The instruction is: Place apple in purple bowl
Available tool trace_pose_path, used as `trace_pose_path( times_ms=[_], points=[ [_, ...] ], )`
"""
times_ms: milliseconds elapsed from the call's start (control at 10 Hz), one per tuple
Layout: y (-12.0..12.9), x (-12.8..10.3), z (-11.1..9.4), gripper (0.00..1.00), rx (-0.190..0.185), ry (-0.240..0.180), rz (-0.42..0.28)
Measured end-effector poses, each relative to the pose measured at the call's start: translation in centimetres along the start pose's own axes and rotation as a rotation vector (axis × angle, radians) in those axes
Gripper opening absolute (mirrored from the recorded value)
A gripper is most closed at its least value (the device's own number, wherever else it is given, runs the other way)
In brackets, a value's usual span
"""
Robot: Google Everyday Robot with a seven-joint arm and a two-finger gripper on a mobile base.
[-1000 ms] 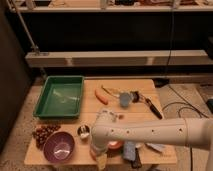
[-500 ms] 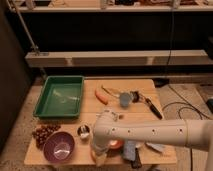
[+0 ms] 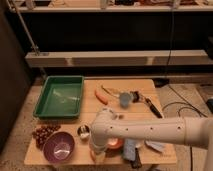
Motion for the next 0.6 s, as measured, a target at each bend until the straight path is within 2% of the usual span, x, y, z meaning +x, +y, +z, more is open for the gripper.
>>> trace_pose_path(
  times_ms=[300, 400, 500, 600],
  points=[
    [0.1, 1.1, -5.3, 0.0, -0.038, -0.028, -0.001],
    [0.1, 1.4, -6.2, 0.0, -0.047, -0.031, -0.001],
    [0.6, 2.8, -12.5, 0.0, -0.1, -0.046, -0.02],
    [0.8, 3.3, -13.9, 0.0, -0.116, -0.043, -0.028]
  ],
)
